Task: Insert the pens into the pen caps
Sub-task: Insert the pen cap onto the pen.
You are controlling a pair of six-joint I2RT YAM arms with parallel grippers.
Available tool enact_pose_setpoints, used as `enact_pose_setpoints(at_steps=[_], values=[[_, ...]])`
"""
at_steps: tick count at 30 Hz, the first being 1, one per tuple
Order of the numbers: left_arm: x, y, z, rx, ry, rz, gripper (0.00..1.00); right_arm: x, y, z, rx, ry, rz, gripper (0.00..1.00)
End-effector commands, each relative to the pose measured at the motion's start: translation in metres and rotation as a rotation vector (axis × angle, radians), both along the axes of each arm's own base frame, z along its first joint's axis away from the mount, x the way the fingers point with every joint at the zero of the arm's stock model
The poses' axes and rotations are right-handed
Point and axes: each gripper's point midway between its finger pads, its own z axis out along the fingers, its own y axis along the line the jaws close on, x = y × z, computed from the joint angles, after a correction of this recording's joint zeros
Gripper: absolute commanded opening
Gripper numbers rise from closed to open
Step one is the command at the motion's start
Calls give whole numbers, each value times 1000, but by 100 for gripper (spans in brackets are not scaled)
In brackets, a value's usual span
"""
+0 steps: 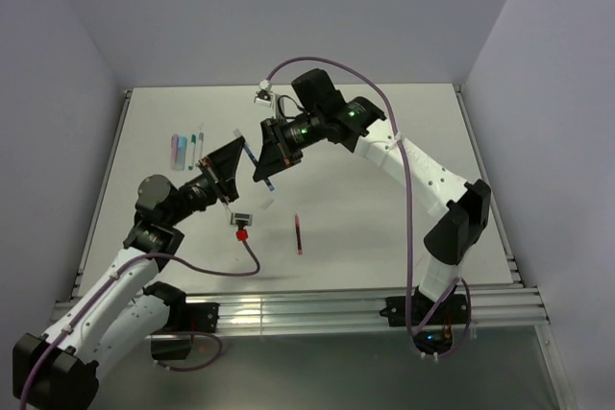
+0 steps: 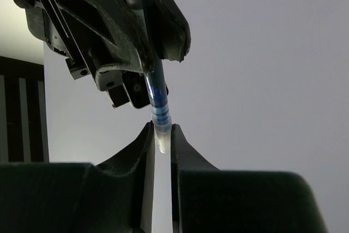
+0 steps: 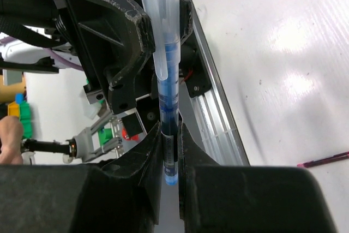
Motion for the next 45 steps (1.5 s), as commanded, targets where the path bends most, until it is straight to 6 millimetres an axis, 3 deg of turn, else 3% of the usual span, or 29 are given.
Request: enact_pose_setpoints(at_steps=[1, 10, 14, 19, 26, 30, 37, 40, 45], values=[[-44, -37, -7, 132, -138, -230, 0, 25, 14, 52, 155, -198, -30, 0], [-43, -36, -3, 114, -194, -206, 0, 34, -5, 50, 132, -498, -19, 0], [-31, -36, 14, 100, -285, -159, 0, 35, -7, 44, 147, -552, -13, 0], [-32, -39, 45, 75, -394, -160, 0, 42, 0, 35, 169, -593, 0, 0], [-36, -43, 55, 75, -446, -183, 6, 49, 4, 35, 185, -649, 10, 0], [-37, -41, 59, 69, -448, -177, 18, 45, 3, 31, 182, -633, 15, 0], [-34, -39, 68, 35, -473, -157, 52, 41, -4, 23, 164, -623, 18, 0], [-31, -36, 75, 18, -477, -130, 61, 40, -6, 16, 149, -616, 23, 0], [-29, -31, 85, -9, -490, -105, 66, 38, -9, 12, 138, -605, 24, 0]])
